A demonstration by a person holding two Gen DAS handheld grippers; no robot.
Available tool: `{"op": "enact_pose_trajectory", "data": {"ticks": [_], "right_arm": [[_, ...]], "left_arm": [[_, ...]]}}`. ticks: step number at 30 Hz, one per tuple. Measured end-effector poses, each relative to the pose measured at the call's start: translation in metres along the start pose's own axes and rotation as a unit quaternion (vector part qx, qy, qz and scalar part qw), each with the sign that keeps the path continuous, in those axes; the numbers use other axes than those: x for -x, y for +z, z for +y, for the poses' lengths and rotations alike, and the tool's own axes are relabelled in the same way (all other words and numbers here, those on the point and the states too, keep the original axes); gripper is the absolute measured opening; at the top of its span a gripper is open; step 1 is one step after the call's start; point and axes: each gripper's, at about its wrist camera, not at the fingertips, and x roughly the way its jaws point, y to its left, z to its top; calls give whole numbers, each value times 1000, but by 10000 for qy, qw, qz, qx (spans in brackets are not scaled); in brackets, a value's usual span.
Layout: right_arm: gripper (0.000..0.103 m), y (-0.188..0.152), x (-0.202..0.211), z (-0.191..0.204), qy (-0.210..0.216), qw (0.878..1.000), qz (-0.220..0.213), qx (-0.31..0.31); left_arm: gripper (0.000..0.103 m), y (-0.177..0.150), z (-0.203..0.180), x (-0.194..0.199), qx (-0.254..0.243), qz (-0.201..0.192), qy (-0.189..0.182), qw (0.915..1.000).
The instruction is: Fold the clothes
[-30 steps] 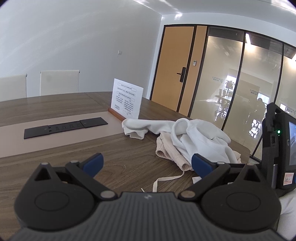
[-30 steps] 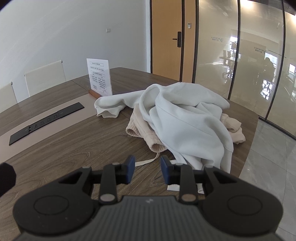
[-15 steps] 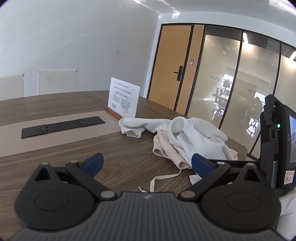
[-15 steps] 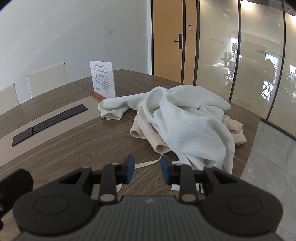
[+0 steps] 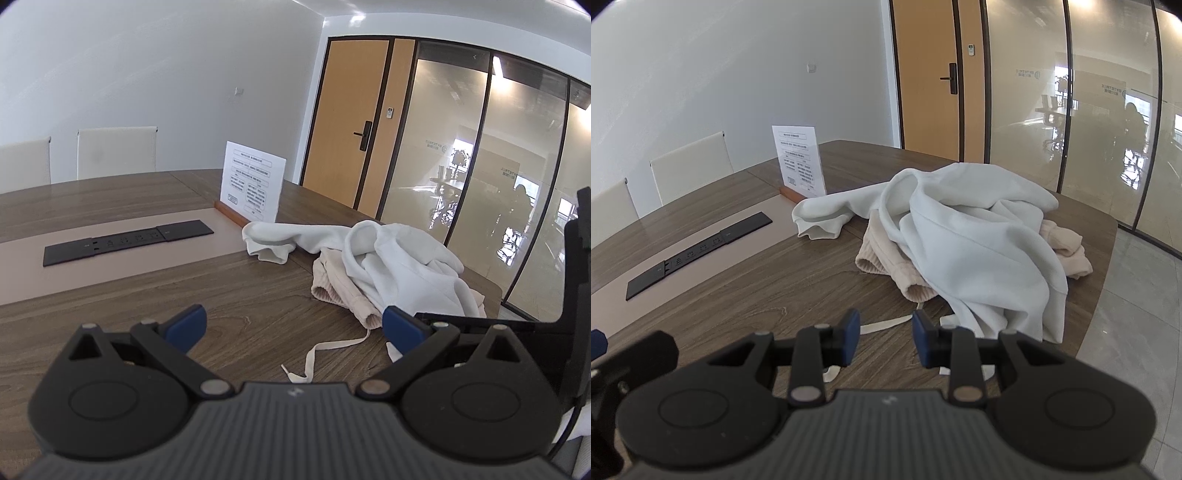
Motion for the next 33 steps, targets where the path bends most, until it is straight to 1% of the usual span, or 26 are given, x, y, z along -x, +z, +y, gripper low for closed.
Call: {"op": "enact_pose_trajectory", "data": {"ticks": [10,14,20,24,28,29,31,33], "right_arm": [[37,1,-19,-4,26,9999,156,26],[37,1,-20,3,83,9999,106,94],[38,3,-15,5,90,10000,-15,4],[40,4,-12,-1,24,9998,-202,-11],[41,6,-24,-13,-65,9998,-164,-48],[44,8,-29,-15,-69,9999,-150,-30],[52,10,-37,-21,-97,9998,-196,-2],[64,13,-46,-28,-155,9994,-308,-6]], "left_arm": [[102,-5,0,-5,39,32,130,9999],[102,-4,3,-6,72,52,147,9999],[102,-3,6,-7,110,111,76,9998],[102,-3,6,-10,102,139,8,9999],[102,-4,10,-18,166,226,69,9996],[102,-4,11,-20,184,241,92,9995],[102,-5,12,-24,222,265,154,9993],[102,-6,13,-28,229,301,223,9990]]}}
